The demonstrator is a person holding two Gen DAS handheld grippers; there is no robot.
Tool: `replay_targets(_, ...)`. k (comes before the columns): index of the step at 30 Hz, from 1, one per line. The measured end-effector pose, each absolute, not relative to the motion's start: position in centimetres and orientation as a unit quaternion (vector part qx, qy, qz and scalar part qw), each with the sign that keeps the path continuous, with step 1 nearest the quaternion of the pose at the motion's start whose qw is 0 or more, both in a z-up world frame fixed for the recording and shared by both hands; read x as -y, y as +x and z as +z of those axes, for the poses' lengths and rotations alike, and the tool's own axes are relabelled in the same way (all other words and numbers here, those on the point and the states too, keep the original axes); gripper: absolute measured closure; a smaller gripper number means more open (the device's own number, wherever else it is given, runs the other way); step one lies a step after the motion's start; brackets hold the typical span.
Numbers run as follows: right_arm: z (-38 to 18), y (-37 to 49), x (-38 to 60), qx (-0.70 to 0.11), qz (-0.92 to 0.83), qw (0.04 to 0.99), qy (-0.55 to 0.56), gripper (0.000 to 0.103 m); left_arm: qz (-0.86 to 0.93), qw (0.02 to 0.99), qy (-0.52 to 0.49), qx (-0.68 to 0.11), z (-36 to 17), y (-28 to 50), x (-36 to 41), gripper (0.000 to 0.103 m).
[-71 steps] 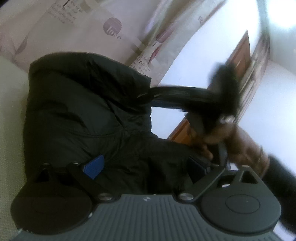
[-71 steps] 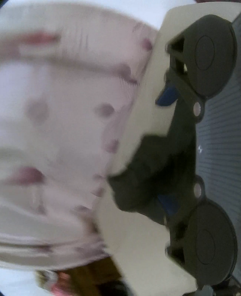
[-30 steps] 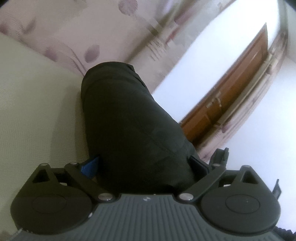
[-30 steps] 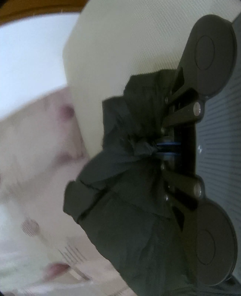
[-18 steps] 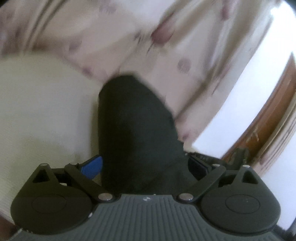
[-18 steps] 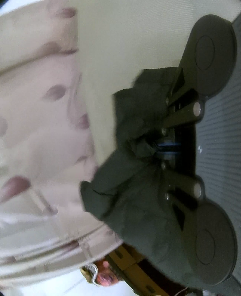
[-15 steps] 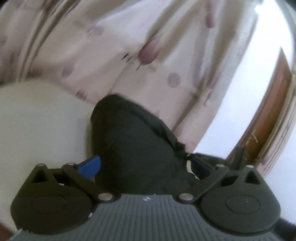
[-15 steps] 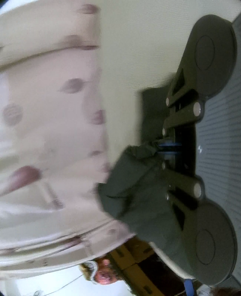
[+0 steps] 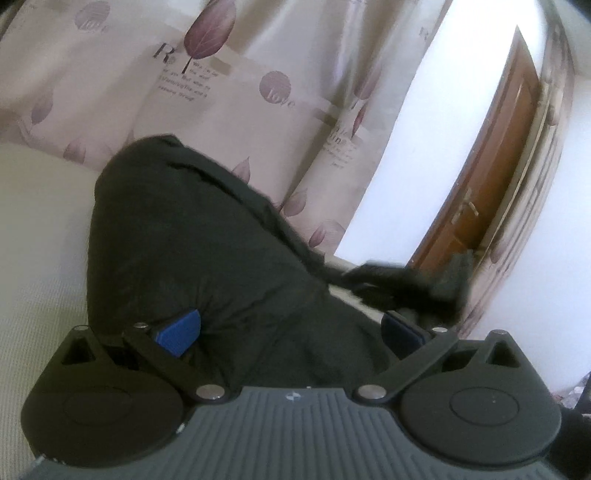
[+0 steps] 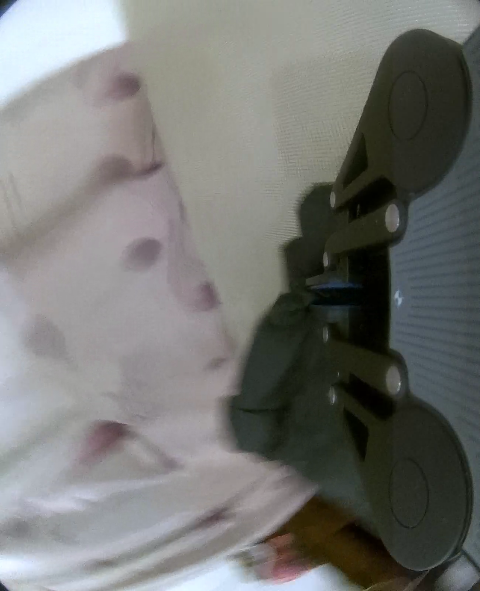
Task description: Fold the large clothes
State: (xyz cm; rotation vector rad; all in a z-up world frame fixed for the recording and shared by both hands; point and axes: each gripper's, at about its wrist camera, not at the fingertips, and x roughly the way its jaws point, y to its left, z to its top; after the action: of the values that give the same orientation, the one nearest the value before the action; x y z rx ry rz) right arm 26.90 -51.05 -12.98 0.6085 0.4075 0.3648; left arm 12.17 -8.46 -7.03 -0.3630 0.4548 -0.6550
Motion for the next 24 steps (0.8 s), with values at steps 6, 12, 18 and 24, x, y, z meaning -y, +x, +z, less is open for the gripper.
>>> replay_targets(6, -13.4, 26.4, 53.4, -0.273, 0.149, 0.903, 0.295, 0.027, -0.316, 0.909, -0.168, -0.214, -7.4, 11.8, 8.6, 0.0)
replay_targets(12, -14.1, 27.4, 48.7, -0.308, 0.157, 0.911, 0.223, 0.091, -0.32, 0.912, -0.15, -0.208, -7.7, 11.6, 8.6, 0.0)
replay_targets(18, -12.8, 30.0, 45.1, -0.275, 0.293, 0.874, 0.274, 0.094, -0.321, 0.908, -0.166, -0.212, -8.6, 12.4, 6.9, 0.001)
replay_targets(24, -18.8, 34.4, 47.0, -0.319, 0.309, 0.815, 0.373, 0.095, -0.352, 0.891, -0.181, -0.223, -8.7, 13.4, 6.0, 0.001)
